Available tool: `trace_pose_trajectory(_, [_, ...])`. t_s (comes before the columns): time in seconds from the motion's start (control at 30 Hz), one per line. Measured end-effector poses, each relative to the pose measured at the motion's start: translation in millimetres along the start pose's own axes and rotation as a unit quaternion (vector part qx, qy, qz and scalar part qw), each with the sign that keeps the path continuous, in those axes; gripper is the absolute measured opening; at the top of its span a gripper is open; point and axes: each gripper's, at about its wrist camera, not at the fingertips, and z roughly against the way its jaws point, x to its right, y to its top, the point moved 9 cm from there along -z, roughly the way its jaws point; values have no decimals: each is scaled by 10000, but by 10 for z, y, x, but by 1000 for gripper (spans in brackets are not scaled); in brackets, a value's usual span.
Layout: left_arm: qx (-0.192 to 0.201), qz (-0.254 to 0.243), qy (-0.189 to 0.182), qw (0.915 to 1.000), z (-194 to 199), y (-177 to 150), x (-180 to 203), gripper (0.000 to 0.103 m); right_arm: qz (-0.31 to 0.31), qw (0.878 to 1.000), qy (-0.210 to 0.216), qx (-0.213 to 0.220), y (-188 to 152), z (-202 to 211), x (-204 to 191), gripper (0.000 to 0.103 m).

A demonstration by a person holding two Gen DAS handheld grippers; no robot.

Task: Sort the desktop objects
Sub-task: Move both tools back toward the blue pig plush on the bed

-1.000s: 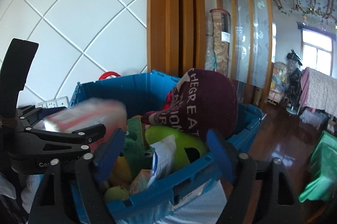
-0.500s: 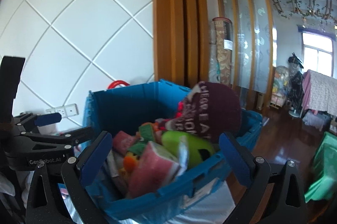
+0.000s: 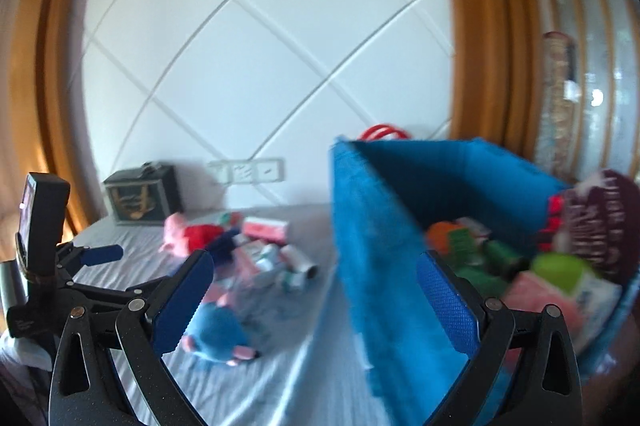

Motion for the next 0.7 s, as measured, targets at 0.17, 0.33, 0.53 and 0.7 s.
trace_pose_trajectory(0.17, [-400,316,358,9981,-229,-398,-671,94,122,9961,546,-682,-331,-659,-556,103])
trace_pose_trajectory(0.33, [-641,449,538,9955,-438,-652,-976,94,-44,9863,711,-1487,-849,-1316,-838,103])
trace_pose_trajectory(0.53, [-906,461,552,9933,-749,-697,-1068,94,-182,9695,859,-2286,-1446,-1858,-1087,103])
trace_pose_trajectory(0.7, [-1033,366,448,9930,-1065,-550,-1028,94,-92,9528,1028,-2854,-1811,-2200,-1292,103])
